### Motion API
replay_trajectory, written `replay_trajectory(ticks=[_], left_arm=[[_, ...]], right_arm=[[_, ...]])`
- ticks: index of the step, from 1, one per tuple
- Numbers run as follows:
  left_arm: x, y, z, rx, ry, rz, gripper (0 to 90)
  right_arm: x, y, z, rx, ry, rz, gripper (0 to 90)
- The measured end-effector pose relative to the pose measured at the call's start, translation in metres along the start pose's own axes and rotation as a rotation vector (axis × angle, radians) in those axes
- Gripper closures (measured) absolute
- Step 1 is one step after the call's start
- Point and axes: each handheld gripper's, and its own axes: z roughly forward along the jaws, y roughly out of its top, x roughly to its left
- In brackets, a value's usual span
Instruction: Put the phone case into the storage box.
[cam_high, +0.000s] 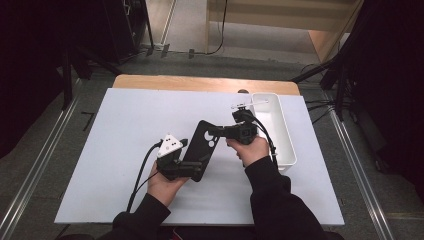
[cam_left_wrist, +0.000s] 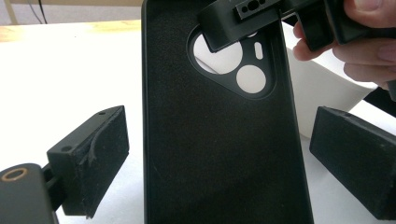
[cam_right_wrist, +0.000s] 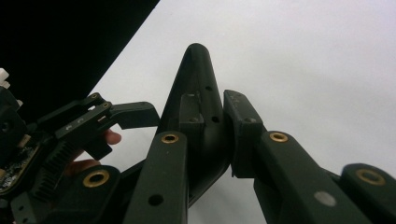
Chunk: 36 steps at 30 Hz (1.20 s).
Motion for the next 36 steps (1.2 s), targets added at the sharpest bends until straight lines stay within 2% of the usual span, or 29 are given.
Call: replay_trajectory(ticks=[2, 6, 12, 14, 18, 22, 26, 27, 30, 36], left_arm=[[0.000, 0.003, -0.002, 0.022, -0.006, -0.003, 4.6], [0.001, 0.007, -0.004, 0.035, -0.018, -0.008, 4.8], [0.007, 0.012, -0.005, 0.110, -0.056, 0.000, 4.8], [0.009, 0.013, -0.004, 0.126, -0.075, -0.020, 4.8], [0.013, 0.017, -0.006, 0.168, -0.113, -0.016, 5.2], [0.016, 0.021, -0.009, 0.197, -0.128, -0.006, 5.9], [0.022, 0.026, -0.013, 0.237, -0.168, -0.009, 6.0], [0.023, 0.026, -0.014, 0.244, -0.174, -0.005, 8.5], [0.024, 0.028, -0.016, 0.274, -0.170, 0.030, 13.2], [0.032, 0.035, -0.020, 0.302, -0.198, 0.014, 13.3]], right_arm=[[0.000, 0.000, -0.002, -0.004, -0.005, -0.024, 76.5], [0.001, 0.001, -0.008, -0.011, -0.028, -0.061, 76.5], [0.004, 0.003, -0.017, -0.035, -0.052, -0.131, 76.5], [0.005, 0.003, -0.020, -0.040, -0.052, -0.144, 76.5], [0.005, 0.004, -0.024, -0.034, -0.044, -0.165, 76.4], [0.006, 0.005, -0.028, -0.039, -0.035, -0.223, 76.4], [0.008, 0.004, -0.031, -0.039, -0.020, -0.281, 76.4], [0.008, 0.004, -0.031, -0.039, -0.015, -0.300, 76.4], [0.009, 0.004, -0.033, -0.031, -0.004, -0.327, 76.4], [0.007, 0.004, -0.035, -0.014, 0.030, -0.388, 76.3]])
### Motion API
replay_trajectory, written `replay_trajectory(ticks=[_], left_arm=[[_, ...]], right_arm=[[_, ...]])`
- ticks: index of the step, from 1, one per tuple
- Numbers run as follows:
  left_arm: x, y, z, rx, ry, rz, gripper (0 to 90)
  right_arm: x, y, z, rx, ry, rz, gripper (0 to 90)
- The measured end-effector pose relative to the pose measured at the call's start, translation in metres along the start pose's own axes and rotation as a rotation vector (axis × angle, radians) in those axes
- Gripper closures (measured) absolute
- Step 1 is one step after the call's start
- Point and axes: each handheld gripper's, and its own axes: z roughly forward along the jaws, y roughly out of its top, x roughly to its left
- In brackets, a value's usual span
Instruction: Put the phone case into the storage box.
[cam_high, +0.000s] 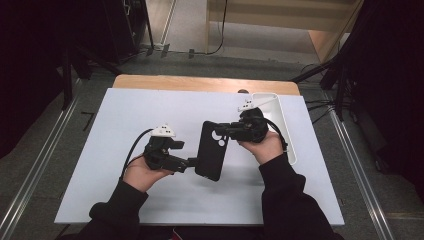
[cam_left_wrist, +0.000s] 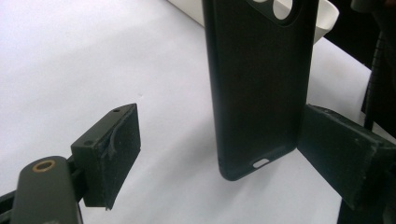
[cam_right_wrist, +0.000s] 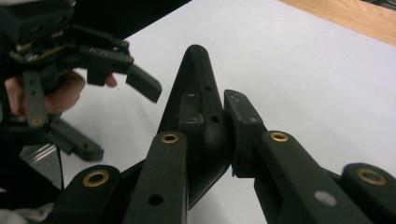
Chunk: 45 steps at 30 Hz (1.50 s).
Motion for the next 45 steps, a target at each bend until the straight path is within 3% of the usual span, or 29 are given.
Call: replay_trajectory(ticks=[6, 10, 14, 26, 38, 43, 45], left_arm=[[0.009, 0.006, -0.005, 0.042, -0.056, -0.015, 15.5], [0.012, 0.010, -0.005, 0.085, -0.084, 0.001, 15.6], [0.013, 0.013, -0.003, 0.107, -0.083, 0.003, 22.6], [0.015, 0.028, -0.010, 0.114, -0.175, 0.085, 27.2], [0.017, 0.047, -0.016, 0.125, -0.191, 0.132, 27.2], [0.016, 0.056, -0.015, 0.129, -0.190, 0.168, 27.2], [0.015, 0.060, -0.015, 0.122, -0.184, 0.200, 27.3]], right_arm=[[0.000, -0.002, -0.001, 0.015, 0.027, -0.039, 76.4], [0.000, -0.005, -0.003, 0.019, 0.041, -0.060, 76.3], [0.000, -0.006, -0.003, 0.030, 0.062, -0.073, 76.3], [0.003, -0.008, 0.001, 0.055, 0.115, -0.135, 76.2], [0.008, -0.004, 0.007, 0.075, 0.168, -0.206, 76.1], [0.010, -0.001, 0.010, 0.081, 0.178, -0.218, 76.2], [0.010, -0.001, 0.010, 0.081, 0.182, -0.229, 76.2]])
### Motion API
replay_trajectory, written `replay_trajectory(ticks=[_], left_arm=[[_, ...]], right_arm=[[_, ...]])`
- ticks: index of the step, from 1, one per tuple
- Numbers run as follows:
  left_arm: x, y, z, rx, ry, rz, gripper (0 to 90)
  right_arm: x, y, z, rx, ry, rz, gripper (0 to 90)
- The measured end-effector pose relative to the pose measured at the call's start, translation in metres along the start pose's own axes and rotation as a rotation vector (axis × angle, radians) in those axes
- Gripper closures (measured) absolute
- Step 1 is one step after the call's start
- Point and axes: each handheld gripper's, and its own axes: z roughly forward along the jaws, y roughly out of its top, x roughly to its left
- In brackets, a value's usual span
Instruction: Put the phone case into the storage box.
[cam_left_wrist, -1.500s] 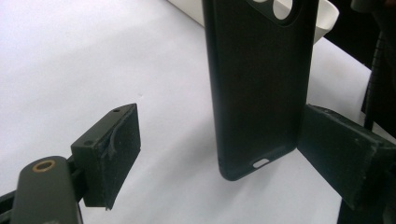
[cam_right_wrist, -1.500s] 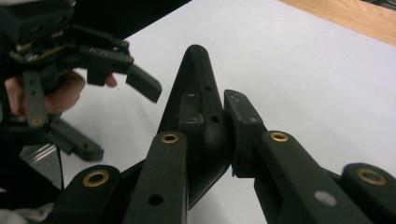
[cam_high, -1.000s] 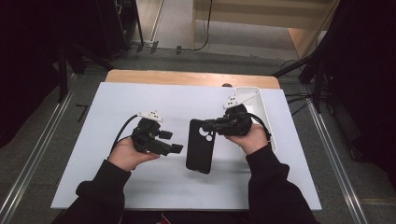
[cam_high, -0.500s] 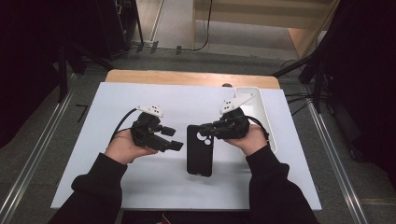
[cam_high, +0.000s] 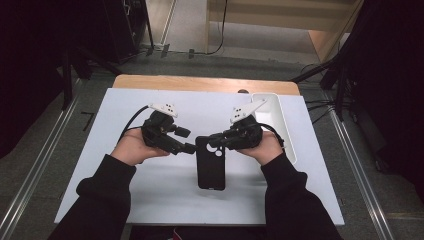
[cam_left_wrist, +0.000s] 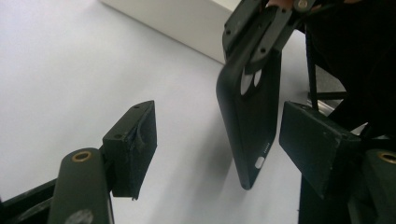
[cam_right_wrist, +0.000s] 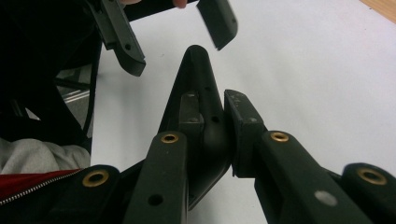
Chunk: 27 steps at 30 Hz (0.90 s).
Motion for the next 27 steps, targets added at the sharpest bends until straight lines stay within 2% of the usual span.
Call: replay_trajectory(ticks=[4, 12, 17, 21, 27], left_arm=[[0.000, 0.005, 0.002, 0.020, -0.006, 0.019, 29.4], [0.000, 0.003, 0.006, 0.058, -0.030, 0.031, 35.7], [-0.003, 0.003, 0.011, 0.089, -0.055, 0.019, 44.5], [-0.005, 0.002, 0.011, 0.085, -0.050, 0.016, 53.6], [-0.005, 0.002, 0.013, 0.107, -0.074, 0.027, 64.6]], right_arm=[[0.000, 0.001, 0.002, -0.001, 0.005, -0.005, 76.1], [0.002, 0.000, 0.003, -0.011, 0.016, -0.041, 76.1], [0.006, 0.001, 0.005, -0.003, 0.030, -0.062, 76.0], [0.007, 0.001, 0.008, -0.005, 0.035, -0.083, 75.9], [0.010, 0.001, 0.013, -0.007, 0.057, -0.101, 75.9]])
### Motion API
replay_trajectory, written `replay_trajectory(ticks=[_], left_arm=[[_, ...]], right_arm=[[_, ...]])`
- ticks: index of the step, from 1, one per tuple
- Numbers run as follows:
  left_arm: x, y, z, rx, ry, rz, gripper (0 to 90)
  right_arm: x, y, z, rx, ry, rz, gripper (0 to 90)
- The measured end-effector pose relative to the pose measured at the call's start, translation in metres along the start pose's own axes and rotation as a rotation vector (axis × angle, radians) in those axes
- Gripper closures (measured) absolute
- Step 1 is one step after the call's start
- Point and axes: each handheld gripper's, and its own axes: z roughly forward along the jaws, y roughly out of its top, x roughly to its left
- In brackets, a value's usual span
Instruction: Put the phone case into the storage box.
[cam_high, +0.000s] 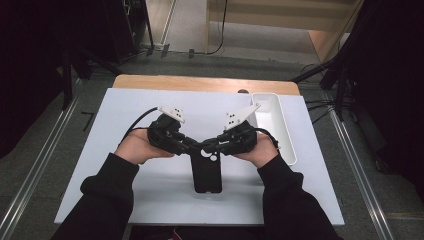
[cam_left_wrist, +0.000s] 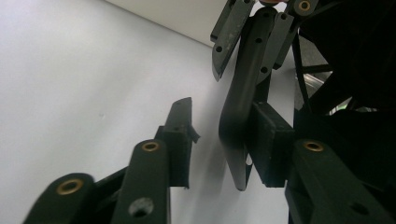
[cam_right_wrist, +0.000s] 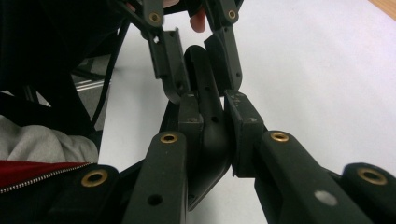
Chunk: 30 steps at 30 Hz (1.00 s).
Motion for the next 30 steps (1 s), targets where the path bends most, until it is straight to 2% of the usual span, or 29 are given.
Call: replay_trajectory(ticks=[2, 5, 10, 14, 18, 21, 22, 23, 27, 30], left_arm=[[0.001, 0.000, 0.000, 0.007, -0.018, -0.016, 69.8], [0.001, 0.000, 0.000, 0.011, -0.035, -0.009, 77.7], [0.003, 0.000, 0.000, 0.012, -0.047, -0.021, 78.8], [0.004, 0.001, -0.001, 0.017, -0.066, -0.055, 79.1], [0.003, 0.001, -0.001, 0.011, -0.073, -0.068, 79.3], [0.003, 0.002, -0.003, 0.016, -0.077, -0.074, 79.4], [0.003, 0.001, -0.004, 0.002, -0.067, -0.077, 79.4], [0.003, 0.001, -0.005, 0.005, -0.075, -0.080, 79.4], [0.002, 0.002, -0.010, -0.007, -0.062, -0.084, 79.3], [0.001, 0.002, -0.013, -0.014, -0.048, -0.085, 79.3]], right_arm=[[0.000, 0.000, 0.001, 0.004, 0.004, -0.004, 75.9], [0.000, 0.000, 0.002, 0.004, 0.001, 0.003, 75.8], [-0.001, -0.001, 0.002, 0.005, 0.012, 0.007, 75.6], [-0.003, -0.002, 0.002, 0.001, 0.016, 0.017, 75.2], [-0.003, -0.002, 0.002, 0.002, 0.024, 0.037, 74.0], [-0.003, -0.001, 0.000, -0.004, 0.023, 0.060, 68.7], [-0.003, -0.001, 0.000, -0.010, 0.026, 0.057, 67.3], [-0.002, 0.000, -0.001, -0.012, 0.024, 0.058, 64.4], [0.001, 0.003, -0.006, -0.007, 0.006, 0.051, 54.1], [0.003, 0.005, -0.009, -0.017, -0.009, 0.063, 48.2]])
